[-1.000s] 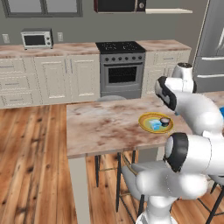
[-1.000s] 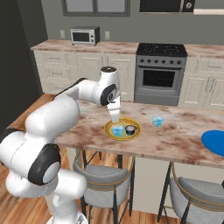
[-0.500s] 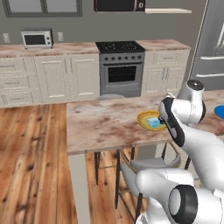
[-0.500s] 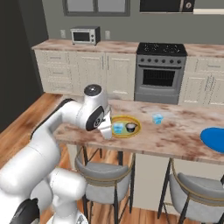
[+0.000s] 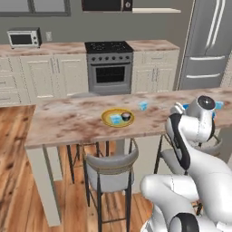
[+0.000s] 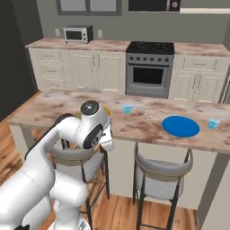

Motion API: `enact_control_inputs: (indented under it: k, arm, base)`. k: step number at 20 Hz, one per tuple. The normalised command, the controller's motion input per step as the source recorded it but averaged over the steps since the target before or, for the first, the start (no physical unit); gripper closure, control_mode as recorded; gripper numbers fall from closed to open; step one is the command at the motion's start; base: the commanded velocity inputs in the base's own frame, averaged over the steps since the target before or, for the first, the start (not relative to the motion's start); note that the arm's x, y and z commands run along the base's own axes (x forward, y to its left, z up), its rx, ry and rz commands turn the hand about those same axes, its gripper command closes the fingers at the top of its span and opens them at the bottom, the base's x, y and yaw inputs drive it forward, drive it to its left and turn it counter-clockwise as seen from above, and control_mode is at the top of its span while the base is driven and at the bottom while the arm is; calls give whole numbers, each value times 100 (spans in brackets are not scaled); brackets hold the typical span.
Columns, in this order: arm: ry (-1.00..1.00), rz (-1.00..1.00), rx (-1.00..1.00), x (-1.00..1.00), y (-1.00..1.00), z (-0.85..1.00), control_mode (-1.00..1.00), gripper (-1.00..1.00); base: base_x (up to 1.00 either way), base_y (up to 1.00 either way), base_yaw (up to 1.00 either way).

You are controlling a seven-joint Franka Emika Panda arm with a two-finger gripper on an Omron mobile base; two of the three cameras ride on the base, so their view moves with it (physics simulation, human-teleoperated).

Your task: Place two yogurt containers on each plate.

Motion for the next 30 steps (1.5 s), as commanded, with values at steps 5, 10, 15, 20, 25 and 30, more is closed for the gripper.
enact_control_inputs:
  k: [5,10,15,20,25,30]
  arm:
    - [0,0,0,0,0,0,100,-100]
    - [0,0,0,0,0,0,100,-100]
    - [0,0,0,0,0,0,100,-100]
    - [0,0,0,0,0,0,100,-100]
    - [0,0,0,0,0,0,100,-100]
    - [0,0,0,0,0,0,100,-100]
  base:
    - [1,-100,12]
    - [16,-95,6]
    - [42,-50,0]
    - [64,1,0]
    - [67,-2,-2]
    - [74,-13,-5]
